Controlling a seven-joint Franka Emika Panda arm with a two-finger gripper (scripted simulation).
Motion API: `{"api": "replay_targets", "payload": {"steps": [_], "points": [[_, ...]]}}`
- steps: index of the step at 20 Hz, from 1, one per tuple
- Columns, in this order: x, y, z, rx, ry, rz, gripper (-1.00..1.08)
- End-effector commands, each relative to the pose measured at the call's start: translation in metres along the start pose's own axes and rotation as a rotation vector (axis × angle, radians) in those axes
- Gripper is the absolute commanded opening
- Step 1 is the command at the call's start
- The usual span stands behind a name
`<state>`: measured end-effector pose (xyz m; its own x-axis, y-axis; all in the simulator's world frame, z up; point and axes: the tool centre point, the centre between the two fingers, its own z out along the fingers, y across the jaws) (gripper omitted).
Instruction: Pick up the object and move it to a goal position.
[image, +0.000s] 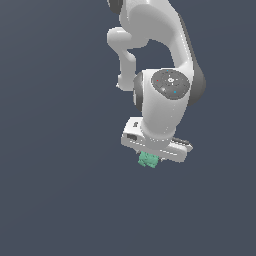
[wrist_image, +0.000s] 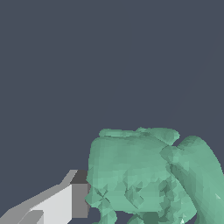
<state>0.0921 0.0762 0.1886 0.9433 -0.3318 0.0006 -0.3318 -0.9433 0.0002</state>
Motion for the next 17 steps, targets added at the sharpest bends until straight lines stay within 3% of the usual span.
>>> {"api": "replay_targets", "payload": {"steps": [1,17], "points": [[0.006,-0.01,-0.007,0.0,0.0,0.001,-1.0],[0.02,-0.034,-0.024,0.0,0.0,0.001,-1.0]]}}
